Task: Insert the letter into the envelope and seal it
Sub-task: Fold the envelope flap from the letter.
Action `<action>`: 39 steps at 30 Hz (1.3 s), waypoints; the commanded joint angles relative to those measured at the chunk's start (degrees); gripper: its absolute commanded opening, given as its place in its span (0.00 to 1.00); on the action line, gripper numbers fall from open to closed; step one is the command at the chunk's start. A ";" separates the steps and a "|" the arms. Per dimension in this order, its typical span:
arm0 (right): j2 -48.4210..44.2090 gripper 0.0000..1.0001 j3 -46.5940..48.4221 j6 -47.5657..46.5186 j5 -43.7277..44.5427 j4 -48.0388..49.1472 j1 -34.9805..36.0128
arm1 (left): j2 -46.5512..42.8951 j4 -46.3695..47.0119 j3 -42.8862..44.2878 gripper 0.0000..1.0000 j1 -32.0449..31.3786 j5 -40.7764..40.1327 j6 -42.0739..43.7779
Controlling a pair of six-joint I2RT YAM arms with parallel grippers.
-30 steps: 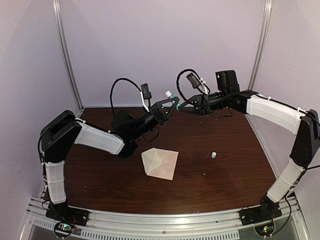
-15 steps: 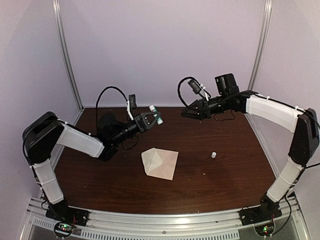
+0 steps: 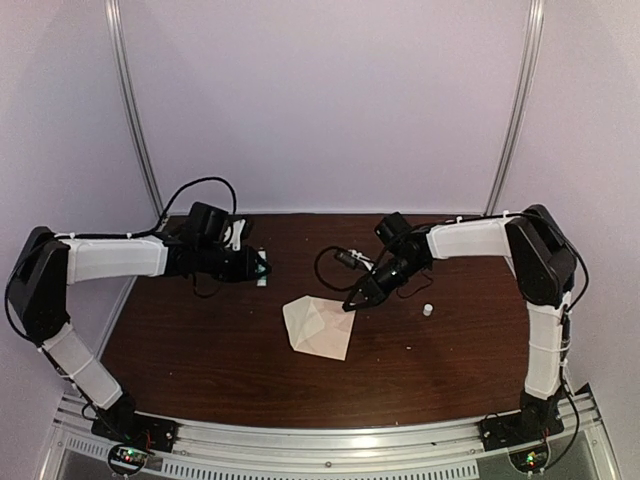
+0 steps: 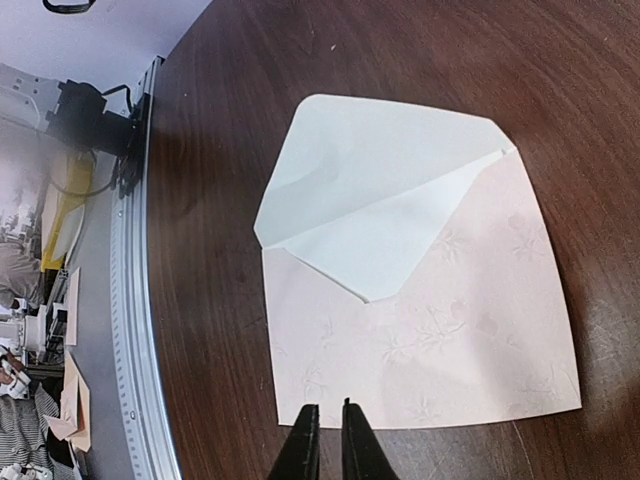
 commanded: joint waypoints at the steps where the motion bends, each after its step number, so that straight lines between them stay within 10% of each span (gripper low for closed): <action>1: 2.31 0.09 1.47 -0.79 1.65 -0.49 0.57 | 5.04 -7.02 -2.62 0.00 3.10 3.59 0.01; 39: 10.36 0.09 2.93 -0.44 1.79 0.24 0.64 | 25.16 11.23 6.12 0.00 -7.72 21.78 -4.42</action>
